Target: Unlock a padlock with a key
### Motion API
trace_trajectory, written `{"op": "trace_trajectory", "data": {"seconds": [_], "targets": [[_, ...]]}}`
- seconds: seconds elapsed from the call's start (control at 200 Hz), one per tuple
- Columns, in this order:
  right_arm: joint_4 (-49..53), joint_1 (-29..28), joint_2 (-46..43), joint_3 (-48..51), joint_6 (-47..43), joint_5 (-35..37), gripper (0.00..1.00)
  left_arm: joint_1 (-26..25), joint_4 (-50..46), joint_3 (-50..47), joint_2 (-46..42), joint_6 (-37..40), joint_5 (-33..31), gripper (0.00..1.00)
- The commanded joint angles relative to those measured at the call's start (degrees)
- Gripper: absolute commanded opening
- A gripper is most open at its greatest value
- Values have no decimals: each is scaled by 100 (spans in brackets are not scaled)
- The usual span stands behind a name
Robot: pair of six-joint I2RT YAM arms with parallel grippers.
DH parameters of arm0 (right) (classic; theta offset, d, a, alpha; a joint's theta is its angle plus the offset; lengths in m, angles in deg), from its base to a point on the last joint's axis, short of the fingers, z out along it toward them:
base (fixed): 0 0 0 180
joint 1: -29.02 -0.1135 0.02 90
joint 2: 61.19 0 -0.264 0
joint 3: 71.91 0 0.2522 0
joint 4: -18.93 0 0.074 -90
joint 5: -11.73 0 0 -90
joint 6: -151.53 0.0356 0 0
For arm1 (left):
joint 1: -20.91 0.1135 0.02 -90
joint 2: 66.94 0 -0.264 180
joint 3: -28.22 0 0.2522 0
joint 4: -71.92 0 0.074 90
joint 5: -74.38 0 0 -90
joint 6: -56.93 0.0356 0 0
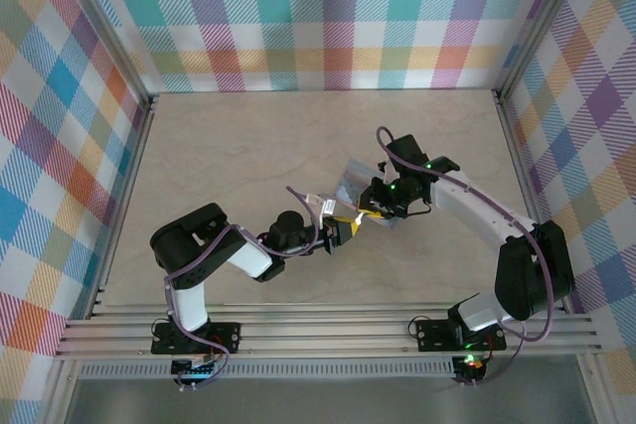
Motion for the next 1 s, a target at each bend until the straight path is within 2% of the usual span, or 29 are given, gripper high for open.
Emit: {"op": "trace_trajectory", "data": {"seconds": [0.0, 0.13, 0.455, 0.635, 0.85, 0.995], "targets": [[57, -37, -95, -3, 19, -388, 0, -122, 376, 248, -196, 163, -92, 0], [122, -37, -112, 1, -43, -354, 0, -92, 430, 252, -253, 116, 74, 0], [203, -36, -214, 32, -261, -424, 0, 480, 498, 486, -193, -490, 1416, 0], [165, -37, -234, 32, -264, -582, 0, 582, 567, 665, 34, -726, 1744, 0], [137, -37, -212, 49, -243, -679, 0, 583, 549, 729, 97, -743, 1729, 0], [172, -38, -140, 32, -162, -697, 0, 438, 469, 558, -13, -371, 1095, 0]]}}
